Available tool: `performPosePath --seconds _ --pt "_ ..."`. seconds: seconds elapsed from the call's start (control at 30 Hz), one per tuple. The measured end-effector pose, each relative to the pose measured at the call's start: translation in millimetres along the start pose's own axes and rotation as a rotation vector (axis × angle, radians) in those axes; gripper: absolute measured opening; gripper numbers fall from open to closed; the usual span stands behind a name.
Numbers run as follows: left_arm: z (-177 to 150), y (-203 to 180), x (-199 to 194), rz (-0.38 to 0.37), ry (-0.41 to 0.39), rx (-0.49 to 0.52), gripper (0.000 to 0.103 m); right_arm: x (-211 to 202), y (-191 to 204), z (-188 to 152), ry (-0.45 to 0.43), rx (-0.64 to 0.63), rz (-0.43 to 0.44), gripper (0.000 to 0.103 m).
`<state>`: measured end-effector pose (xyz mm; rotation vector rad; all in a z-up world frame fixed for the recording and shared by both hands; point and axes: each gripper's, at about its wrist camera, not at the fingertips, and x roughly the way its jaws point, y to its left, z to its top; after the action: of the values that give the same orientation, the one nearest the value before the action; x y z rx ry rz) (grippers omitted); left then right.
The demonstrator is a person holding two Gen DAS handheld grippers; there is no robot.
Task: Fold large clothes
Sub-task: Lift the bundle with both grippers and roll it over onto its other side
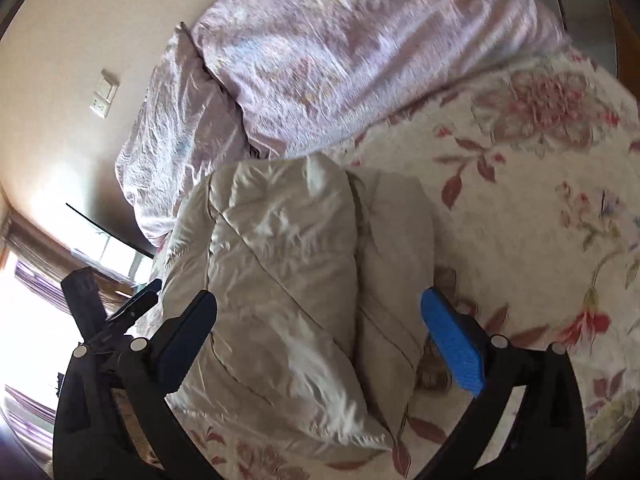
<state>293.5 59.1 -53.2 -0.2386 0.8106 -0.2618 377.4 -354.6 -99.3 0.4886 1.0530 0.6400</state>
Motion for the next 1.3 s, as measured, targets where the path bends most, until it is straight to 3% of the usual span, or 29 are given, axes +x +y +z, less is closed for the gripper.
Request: performPosePath --seconds 0.3,0.47,0.8,1.1,1.17,1.3 --pt "-11.8 5.4 22.8 -0.196 0.087 -0.089 0.101 38.8 -25.0 -7.8 0.166 0.098 0.088 0.102" --pt "-13.1 9.6 27.5 -0.231 0.091 -0.130 0.101 59.5 -18.0 -6.4 0.224 0.090 0.149 0.102" --pt "-24.7 33.1 41.1 -0.345 0.147 -0.256 0.101 83.7 -0.2 2.2 0.258 0.069 0.205 0.102" --pt "-38.0 31.8 50.3 -0.418 0.131 -0.360 0.101 89.8 12.0 -1.8 0.235 -0.004 0.267 0.102" --pt "-39.3 30.8 45.1 -0.435 0.117 -0.359 0.092 89.7 13.4 -5.1 0.227 -0.004 0.305 0.101" --pt "-46.0 33.0 26.2 -0.454 0.093 -0.337 0.082 84.0 17.8 -11.1 0.198 -0.032 0.353 0.087"
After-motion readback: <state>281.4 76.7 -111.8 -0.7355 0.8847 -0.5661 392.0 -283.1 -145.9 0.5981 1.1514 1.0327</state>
